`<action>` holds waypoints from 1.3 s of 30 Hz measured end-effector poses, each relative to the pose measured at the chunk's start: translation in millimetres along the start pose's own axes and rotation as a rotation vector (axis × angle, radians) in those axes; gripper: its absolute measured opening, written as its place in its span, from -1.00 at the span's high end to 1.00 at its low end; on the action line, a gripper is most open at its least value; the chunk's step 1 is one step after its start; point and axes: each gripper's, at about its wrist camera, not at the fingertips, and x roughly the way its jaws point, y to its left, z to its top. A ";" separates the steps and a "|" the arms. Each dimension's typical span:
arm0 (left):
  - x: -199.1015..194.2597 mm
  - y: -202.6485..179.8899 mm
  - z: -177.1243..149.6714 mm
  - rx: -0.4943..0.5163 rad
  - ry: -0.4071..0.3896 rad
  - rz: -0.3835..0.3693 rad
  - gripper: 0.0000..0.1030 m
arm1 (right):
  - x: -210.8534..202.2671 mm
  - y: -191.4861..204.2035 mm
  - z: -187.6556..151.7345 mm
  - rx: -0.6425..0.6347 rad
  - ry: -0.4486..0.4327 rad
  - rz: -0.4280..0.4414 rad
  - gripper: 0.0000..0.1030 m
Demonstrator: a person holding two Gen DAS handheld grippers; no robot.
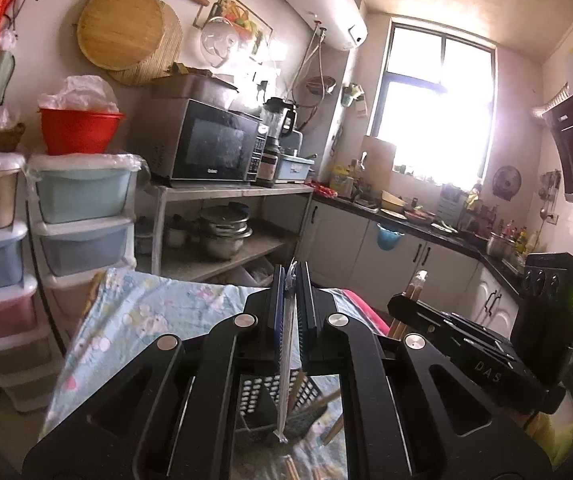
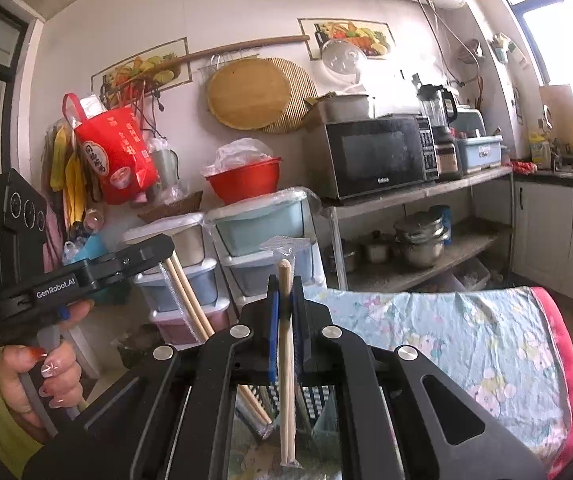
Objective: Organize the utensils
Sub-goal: 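Lower the chopsticks into the caddy compartments and open both grippers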
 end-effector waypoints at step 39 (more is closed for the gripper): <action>70.4 59.6 -41.1 -0.066 0.117 0.105 0.93 | 95.7 -12.6 -32.3 0.024 0.068 -0.043 0.87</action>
